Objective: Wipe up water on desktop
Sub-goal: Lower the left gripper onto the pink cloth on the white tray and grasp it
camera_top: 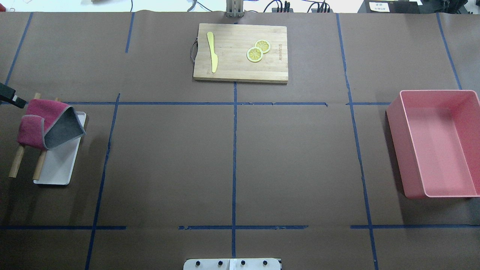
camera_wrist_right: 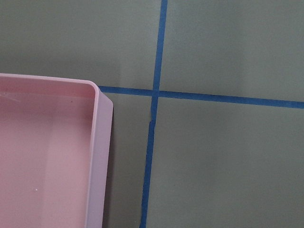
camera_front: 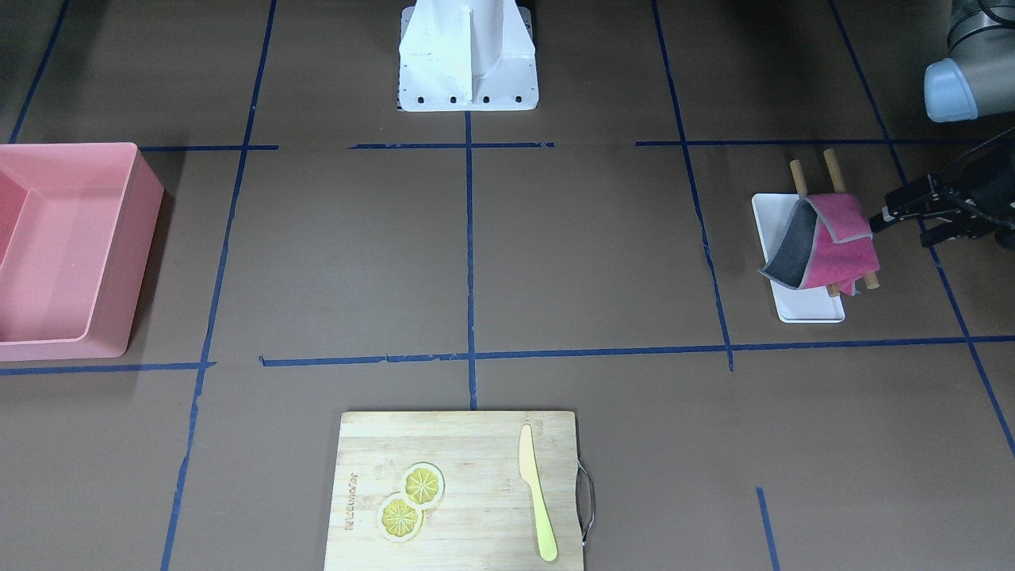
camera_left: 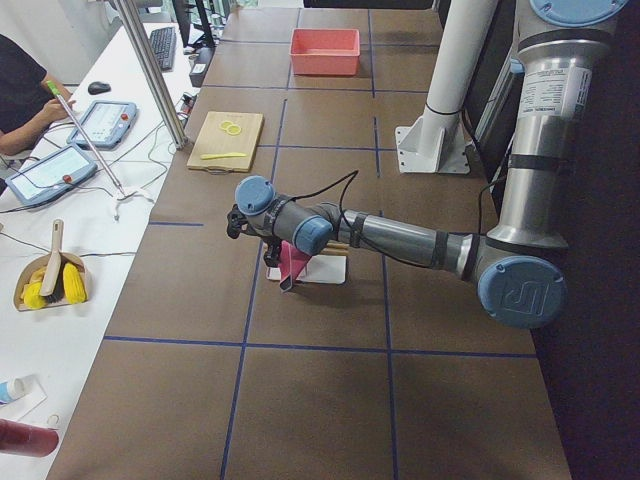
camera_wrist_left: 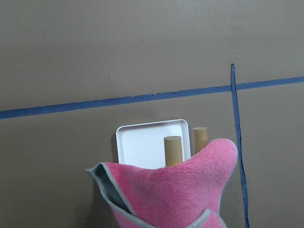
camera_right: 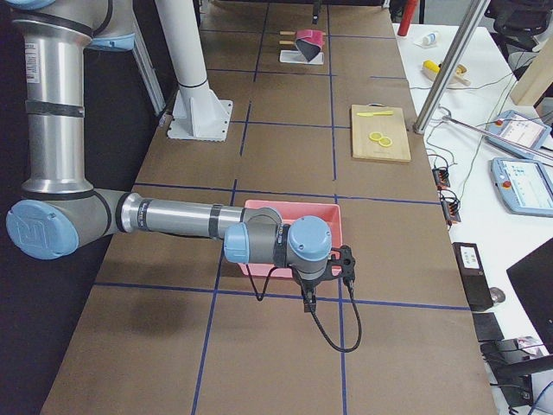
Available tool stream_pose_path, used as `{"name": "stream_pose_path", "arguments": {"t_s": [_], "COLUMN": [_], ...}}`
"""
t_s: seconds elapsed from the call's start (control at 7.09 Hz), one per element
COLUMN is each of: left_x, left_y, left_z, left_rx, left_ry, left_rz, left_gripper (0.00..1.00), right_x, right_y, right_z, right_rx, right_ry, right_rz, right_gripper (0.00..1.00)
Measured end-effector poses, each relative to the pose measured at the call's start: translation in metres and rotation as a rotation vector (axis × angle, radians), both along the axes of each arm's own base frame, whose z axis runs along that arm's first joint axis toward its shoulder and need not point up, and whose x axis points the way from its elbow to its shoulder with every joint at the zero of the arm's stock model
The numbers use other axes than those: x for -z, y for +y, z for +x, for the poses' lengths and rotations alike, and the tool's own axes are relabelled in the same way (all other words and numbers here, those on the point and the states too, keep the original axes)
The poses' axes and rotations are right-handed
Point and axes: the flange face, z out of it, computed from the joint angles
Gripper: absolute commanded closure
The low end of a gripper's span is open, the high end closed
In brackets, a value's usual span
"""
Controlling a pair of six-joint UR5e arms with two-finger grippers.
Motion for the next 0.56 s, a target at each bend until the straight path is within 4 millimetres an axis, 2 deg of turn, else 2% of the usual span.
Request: {"name": "stream_pose_path", "arguments": {"t_s": [0.14, 0.56], "left_x": [0.000, -0.005], "left_y": [0.001, 0.003], "left_z": [0.007, 0.024], "left_rx": [-0.014, -0.045], "left_ry": [0.000, -0.003], "left_rz": [-0.001, -0.008], "left_gripper": [0.01, 0.27], "right_x": [0.000, 0.000], "right_y": [0.000, 0.000], "right_z": [0.000, 0.000], "right_rx": [0.000, 0.000], "right_ry": [0.001, 0.002], "right_rz": [0.000, 0.000], "right_gripper": [0.00, 0.00]}}
